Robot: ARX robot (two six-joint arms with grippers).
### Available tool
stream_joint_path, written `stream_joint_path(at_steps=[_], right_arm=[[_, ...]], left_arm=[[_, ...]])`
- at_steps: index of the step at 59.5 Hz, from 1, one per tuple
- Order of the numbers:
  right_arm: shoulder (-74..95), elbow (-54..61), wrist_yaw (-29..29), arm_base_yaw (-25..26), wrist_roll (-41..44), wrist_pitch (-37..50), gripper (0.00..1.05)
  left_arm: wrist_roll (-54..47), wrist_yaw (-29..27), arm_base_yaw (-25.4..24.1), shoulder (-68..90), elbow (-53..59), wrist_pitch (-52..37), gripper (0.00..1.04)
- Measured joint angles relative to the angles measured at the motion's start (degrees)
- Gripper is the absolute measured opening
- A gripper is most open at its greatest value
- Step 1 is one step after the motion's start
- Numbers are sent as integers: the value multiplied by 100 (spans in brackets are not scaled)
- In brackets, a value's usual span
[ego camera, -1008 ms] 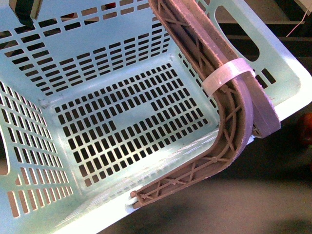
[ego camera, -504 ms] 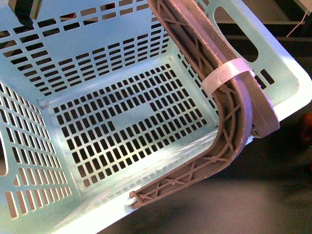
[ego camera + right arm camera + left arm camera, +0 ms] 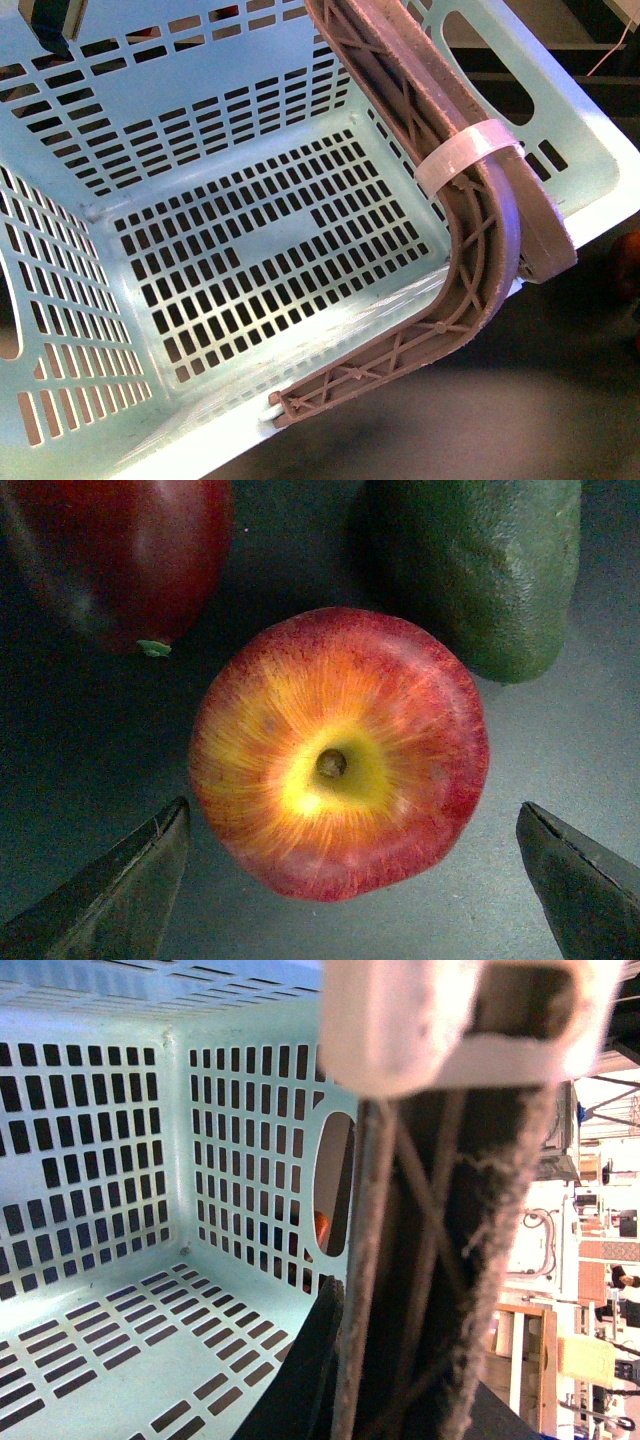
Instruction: Pick apple with right arm and hold basket with left
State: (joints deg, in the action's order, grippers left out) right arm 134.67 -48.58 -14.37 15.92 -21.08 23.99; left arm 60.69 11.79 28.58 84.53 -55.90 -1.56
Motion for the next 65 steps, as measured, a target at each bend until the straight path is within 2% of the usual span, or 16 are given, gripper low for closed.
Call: stream_joint_path(at_steps=[12, 19, 26, 38, 46, 53, 65], right_arm=[[208, -221, -72, 20, -46, -90, 96], [232, -243, -31, 22, -70, -83, 82], [221, -173, 7, 22, -50, 37, 74], [-103, 372, 278, 26, 87, 472, 70], [-1014, 1305, 461, 15, 507, 999, 70], [-1794, 1926, 734, 17, 750, 1023, 70], [-3746, 2634, 1150, -70, 885, 330, 69]], left_arm=[[0, -2, 0, 0, 0, 0, 7], [0, 0, 0, 0, 0, 0, 7], [0, 0, 0, 0, 0, 0, 7], [0, -2, 0, 0, 0, 0, 7], [2, 0, 0, 0, 0, 0, 7], [0, -2, 0, 0, 0, 0, 7], [0, 0, 0, 0, 0, 0, 7]])
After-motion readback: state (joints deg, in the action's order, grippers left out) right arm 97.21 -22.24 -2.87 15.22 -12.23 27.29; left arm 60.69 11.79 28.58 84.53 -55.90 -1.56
